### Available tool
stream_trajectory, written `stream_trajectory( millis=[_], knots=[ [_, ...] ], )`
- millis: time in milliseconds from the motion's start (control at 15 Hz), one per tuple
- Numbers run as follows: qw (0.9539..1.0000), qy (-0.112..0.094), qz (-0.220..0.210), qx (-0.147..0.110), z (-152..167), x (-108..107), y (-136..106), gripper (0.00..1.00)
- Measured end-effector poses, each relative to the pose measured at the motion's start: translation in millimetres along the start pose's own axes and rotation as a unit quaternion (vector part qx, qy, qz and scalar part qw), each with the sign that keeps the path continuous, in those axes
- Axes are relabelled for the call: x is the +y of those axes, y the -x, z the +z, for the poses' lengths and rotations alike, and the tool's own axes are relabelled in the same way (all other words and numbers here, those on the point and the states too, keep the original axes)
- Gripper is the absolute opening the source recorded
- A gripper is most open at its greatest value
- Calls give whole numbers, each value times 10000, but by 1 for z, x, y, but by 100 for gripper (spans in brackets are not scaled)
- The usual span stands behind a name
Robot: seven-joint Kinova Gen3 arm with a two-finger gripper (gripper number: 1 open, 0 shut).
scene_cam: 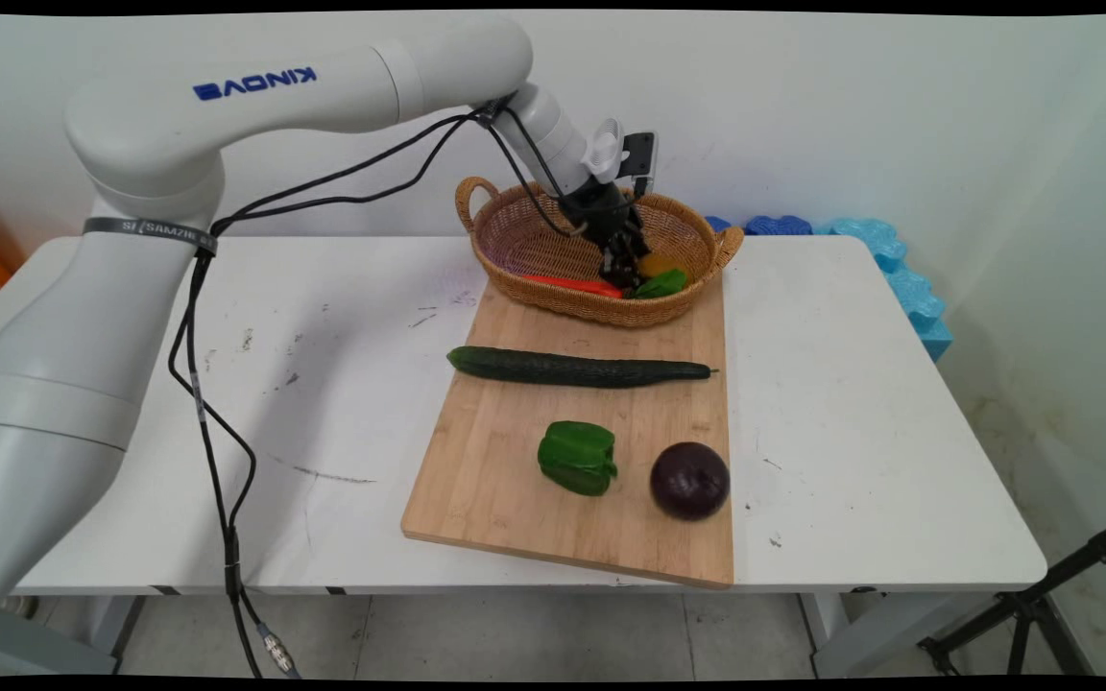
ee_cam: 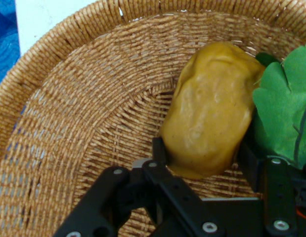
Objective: Place the picked object on the cutting board
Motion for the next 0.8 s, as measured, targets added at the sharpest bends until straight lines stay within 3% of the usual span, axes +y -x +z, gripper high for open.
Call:
stream_trajectory(
  millis=[333,800],
  knots=[
    [9999,-96,-32,-15,-12,2,-1,0],
    [9989,-403,-235,-27,-55,11,-4,0]
  ],
)
